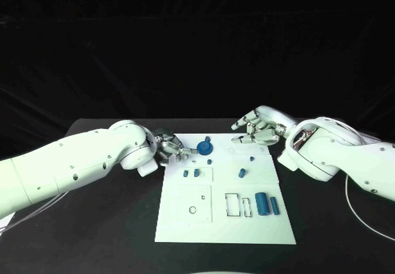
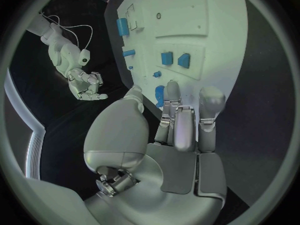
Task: Assemble the parts on the task board
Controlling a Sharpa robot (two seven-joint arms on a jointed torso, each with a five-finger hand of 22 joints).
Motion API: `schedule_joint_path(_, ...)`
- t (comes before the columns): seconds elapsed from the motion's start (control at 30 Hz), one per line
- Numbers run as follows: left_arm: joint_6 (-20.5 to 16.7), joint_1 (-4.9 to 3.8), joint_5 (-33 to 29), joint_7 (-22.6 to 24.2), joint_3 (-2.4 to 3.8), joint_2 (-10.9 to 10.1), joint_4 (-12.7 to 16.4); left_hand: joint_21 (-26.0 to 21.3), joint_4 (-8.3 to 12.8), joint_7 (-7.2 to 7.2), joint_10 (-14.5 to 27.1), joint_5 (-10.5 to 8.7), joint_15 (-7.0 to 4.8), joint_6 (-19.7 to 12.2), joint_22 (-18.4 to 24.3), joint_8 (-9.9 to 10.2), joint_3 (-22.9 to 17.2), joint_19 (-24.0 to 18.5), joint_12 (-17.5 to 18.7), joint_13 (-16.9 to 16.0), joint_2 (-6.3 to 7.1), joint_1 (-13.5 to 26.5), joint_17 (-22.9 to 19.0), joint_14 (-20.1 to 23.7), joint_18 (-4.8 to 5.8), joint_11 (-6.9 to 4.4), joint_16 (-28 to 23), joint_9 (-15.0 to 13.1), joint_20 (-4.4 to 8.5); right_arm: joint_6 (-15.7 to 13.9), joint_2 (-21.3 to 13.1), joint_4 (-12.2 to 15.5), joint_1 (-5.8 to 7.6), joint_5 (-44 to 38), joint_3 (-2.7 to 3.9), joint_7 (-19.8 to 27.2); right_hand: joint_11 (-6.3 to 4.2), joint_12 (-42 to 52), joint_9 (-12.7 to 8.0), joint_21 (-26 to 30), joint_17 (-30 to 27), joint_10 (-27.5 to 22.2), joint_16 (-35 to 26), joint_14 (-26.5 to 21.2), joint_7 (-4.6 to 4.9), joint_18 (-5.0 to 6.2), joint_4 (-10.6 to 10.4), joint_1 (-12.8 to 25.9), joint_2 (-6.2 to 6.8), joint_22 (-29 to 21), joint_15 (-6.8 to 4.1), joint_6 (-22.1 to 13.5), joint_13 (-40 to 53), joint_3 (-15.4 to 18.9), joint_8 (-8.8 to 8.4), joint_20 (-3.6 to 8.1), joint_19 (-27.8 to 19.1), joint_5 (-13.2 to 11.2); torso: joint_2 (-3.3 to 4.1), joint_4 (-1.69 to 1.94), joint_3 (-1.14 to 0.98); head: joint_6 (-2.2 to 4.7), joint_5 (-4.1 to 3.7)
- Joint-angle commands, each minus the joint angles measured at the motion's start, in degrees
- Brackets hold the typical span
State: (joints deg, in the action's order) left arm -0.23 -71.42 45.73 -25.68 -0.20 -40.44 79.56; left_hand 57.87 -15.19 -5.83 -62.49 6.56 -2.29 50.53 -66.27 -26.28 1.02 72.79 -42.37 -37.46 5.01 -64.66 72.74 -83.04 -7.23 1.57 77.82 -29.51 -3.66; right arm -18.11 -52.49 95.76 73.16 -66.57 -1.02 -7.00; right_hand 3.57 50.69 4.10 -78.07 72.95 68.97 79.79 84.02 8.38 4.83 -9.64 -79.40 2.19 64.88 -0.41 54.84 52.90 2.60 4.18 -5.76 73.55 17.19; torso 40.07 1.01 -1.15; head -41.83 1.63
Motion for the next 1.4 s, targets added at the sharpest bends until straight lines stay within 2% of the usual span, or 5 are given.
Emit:
schedule_joint_path(0.03, -3.8, -0.09, 1.2, 10.5, -0.13, 0.6, 0.3, -14.5, 3.3, -1.57, 4.9, 1.13, 1.3, -2.7, 9.9, 1.6, -2.1, -8.4, 3.4, 2.3, -1.18, -8.3, -11.5, 6.8, -2.43, 1.64, -11.6, 1.5, -1.2, 0.4, 0.0, 0.0, -0.03, -0.1, -0.01, 0.4, -0.15, -0.2, 0.0, 0.4, -0.1, -0.4, -0.4, 2.4, 0.14, 0.66, 0.0, -0.1, -0.45, -0.1, -0.4, 0.4, -0.1, 0.3, 0.34, 0.22, -0.3, 0.3, 0.02, 0.15, 0.02, 0.12, -0.42)
schedule_joint_path(0.13, -6.8, -0.05, 7.6, 16.2, -0.55, 1.7, -0.1, -21.2, 6.7, -2.75, 10.5, 0.77, 2.94, -5.1, 14.0, 4.4, -5.2, -12.9, 9.4, 6.8, -1.77, -16.6, -26.6, 18.1, -2.68, 3.18, -26.8, 4.3, -2.49, 0.3, 0.0, -0.1, -0.03, -0.1, -0.02, 0.4, -0.15, -0.3, 0.0, 0.5, -0.2, -0.4, -0.4, 2.4, 0.14, 0.69, -0.1, -0.1, -0.44, -0.2, -0.39, 0.4, -0.1, 0.4, 0.33, 0.22, -0.4, 0.3, -0.02, 0.12, 0.05, 0.22, -0.33)
schedule_joint_path(0.6, -11.5, 0.66, 32.0, 23.8, -2.6, 7.5, -3.1, -26.7, 9.8, -1.67, 5.3, 0.02, 3.3, 3.3, 18.5, 16.0, -15.5, -9.1, 25.6, 27.9, 3.09, -21.6, -35.2, 15.2, -3.31, 4.06, -30.7, 17.6, -3.3, 0.4, 0.3, -0.2, -0.04, -0.1, -0.04, 0.5, -0.16, -0.7, 0.0, 0.5, -0.1, -0.7, -0.4, 2.4, 0.13, 0.68, -0.1, -0.2, -0.52, -0.2, -0.4, 0.4, -0.6, 0.4, 0.34, 0.22, -0.4, 0.4, 0.15, -0.04, 0.12, 0.38, -0.75)
schedule_joint_path(0.87, -6.9, 1.1, 37.9, 20.4, -2.89, 10.0, -5.4, -15.0, 9.0, -1.86, 2.0, 0.04, 2.48, 6.5, 10.7, 17.9, -16.5, 1.0, 28.0, 31.3, 4.2, -19.3, -16.8, 3.1, -1.73, 3.3, -11.3, 19.6, -2.37, 0.2, 0.4, -0.2, -0.04, -0.1, -0.04, 0.5, -0.16, -0.7, 0.0, 0.5, -0.1, -0.7, -0.4, 2.4, 0.13, 0.68, -0.1, -0.2, -0.52, -0.2, -0.4, 0.4, -0.6, 0.4, 0.34, 0.22, -0.4, 0.4, 0.11, -0.1, 0.02, 0.25, -0.83)
schedule_joint_path(1.4, -2.5, 1.39, 40.1, 17.4, -2.91, 13.2, -8.5, 2.3, 9.1, -1.75, -1.3, 0.11, 2.03, 9.4, -2.6, 19.3, -18.7, 7.9, 30.1, 33.3, 4.56, -18.9, -5.9, -1.4, 1.18, 2.85, -1.1, 21.0, -1.92, 0.0, 0.5, -0.1, -0.05, -0.3, -0.04, 0.5, -0.17, -0.9, 0.0, 0.5, -0.1, -0.8, -0.4, 2.4, 0.13, 0.69, -0.1, -0.3, -0.58, -0.2, -0.41, 0.4, -0.8, 0.4, 0.34, 0.22, -0.4, 0.4, 0.04, -0.07, -0.01, -0.06, -0.91)
